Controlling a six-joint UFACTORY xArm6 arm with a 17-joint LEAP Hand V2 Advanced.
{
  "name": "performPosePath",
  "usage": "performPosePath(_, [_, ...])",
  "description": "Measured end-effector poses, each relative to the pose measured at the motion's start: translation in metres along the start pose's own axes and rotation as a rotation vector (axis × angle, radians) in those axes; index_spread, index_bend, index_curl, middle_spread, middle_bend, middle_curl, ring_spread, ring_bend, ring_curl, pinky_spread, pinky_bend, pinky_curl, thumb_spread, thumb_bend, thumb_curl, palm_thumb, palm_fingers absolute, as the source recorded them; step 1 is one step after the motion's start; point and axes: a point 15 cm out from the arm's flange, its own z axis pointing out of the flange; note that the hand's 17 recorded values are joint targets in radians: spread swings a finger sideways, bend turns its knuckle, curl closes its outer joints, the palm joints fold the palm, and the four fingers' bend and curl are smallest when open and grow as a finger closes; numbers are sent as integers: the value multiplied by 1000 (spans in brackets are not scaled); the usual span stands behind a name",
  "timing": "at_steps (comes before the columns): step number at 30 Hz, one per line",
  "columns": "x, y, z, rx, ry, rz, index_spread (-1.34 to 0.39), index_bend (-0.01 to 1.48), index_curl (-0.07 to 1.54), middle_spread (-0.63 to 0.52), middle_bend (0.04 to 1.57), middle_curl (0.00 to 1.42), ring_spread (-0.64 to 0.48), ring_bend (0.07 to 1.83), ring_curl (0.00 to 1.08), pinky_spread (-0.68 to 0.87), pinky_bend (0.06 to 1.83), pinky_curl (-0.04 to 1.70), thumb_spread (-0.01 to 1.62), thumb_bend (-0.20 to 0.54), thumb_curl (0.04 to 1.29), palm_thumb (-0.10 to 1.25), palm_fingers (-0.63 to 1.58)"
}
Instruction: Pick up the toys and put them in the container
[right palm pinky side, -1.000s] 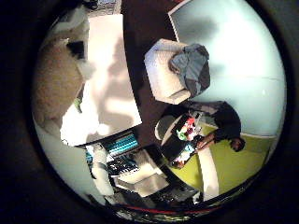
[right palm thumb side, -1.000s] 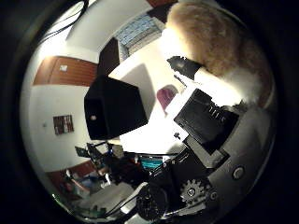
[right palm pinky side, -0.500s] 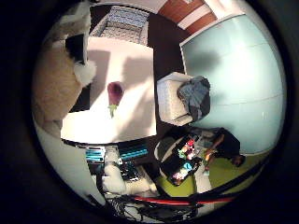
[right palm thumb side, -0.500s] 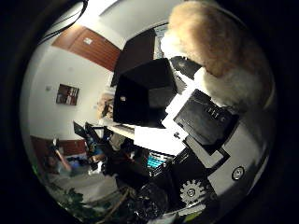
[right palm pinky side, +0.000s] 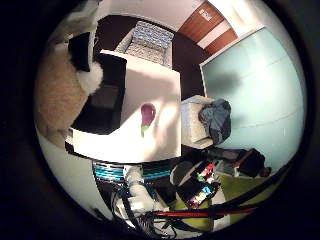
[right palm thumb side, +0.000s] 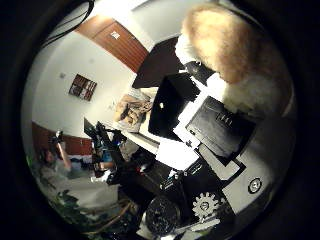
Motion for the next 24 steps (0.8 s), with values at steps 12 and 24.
performPosePath(12, [-32, -41, 24, 79, -39, -13, -239, 1055, 918, -167, 1265, 884, -268, 1259, 883, -251, 1083, 1153, 681, -19, 862, 1057, 1072])
performPosePath(24, [-35, -54, 81, 1, -26, -14, -238, 1062, 923, -169, 1264, 891, -271, 1250, 893, -256, 1081, 1167, 693, -26, 864, 1034, 1076])
